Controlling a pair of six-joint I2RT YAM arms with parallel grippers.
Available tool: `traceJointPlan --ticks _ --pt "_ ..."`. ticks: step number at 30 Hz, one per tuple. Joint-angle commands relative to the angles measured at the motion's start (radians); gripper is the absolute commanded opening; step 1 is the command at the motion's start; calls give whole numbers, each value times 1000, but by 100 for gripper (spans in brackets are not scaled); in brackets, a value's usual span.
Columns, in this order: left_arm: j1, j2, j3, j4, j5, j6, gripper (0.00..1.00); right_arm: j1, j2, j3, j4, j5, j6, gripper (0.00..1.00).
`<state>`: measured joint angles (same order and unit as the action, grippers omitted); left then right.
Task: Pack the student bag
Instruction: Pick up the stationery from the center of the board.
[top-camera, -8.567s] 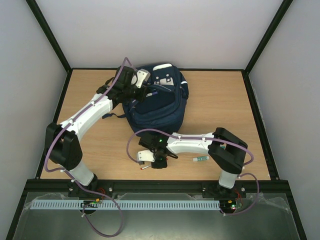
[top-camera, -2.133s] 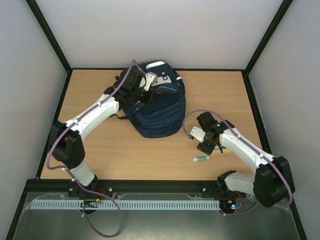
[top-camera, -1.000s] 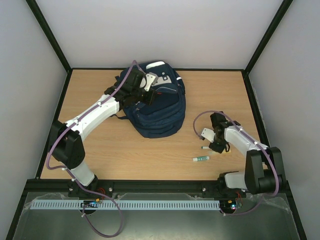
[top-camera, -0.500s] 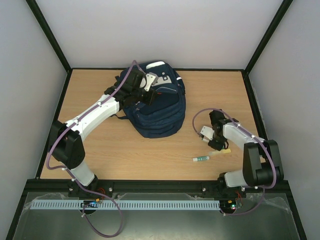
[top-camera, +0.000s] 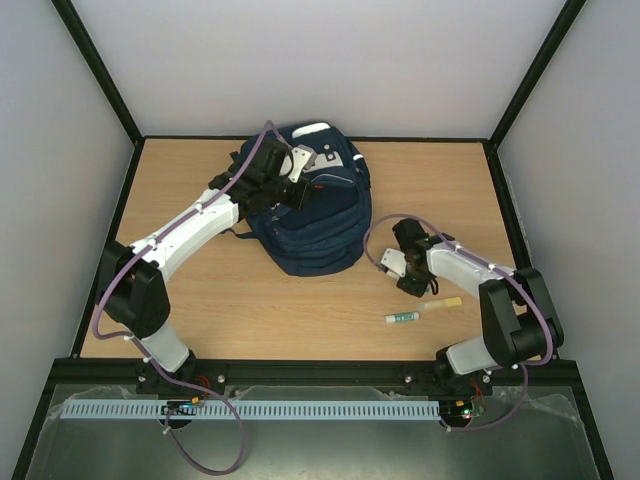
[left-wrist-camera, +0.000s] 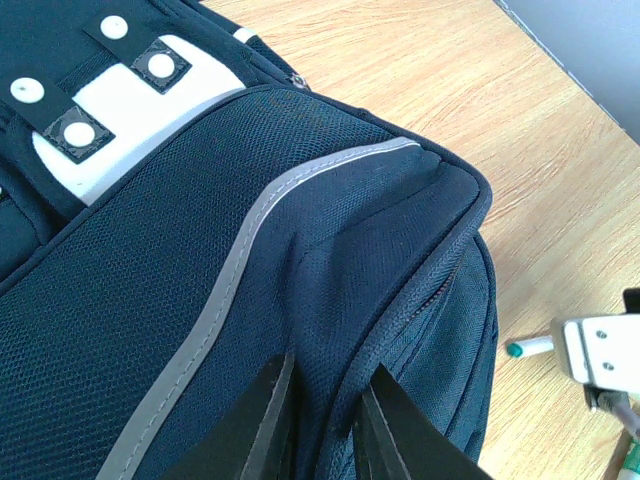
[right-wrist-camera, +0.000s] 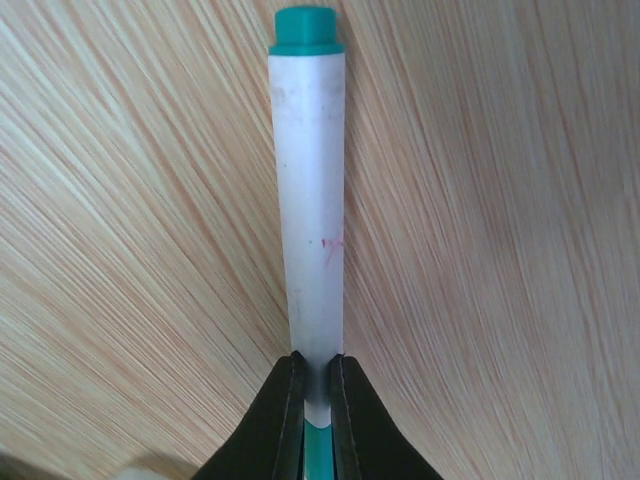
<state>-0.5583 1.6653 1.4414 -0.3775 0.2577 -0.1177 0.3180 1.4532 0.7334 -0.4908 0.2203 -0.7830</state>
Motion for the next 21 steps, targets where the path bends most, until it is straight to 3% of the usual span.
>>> traceJointPlan --ticks 1,8,13,19,21 --pt "-16 -9 53 30 43 -7 16 97 70 -30 -41 -111 84 1" --pt "-17 -6 53 30 47 -8 16 246 101 -28 -18 -21 145 3" --pt "-17 -6 54 31 55 -10 16 250 86 -19 -16 -4 163 24" --pt "-17 -4 53 31 56 -10 16 250 59 -23 -33 -19 166 25" --pt "-17 -3 54 31 56 -11 16 250 70 -26 -33 -39 171 19"
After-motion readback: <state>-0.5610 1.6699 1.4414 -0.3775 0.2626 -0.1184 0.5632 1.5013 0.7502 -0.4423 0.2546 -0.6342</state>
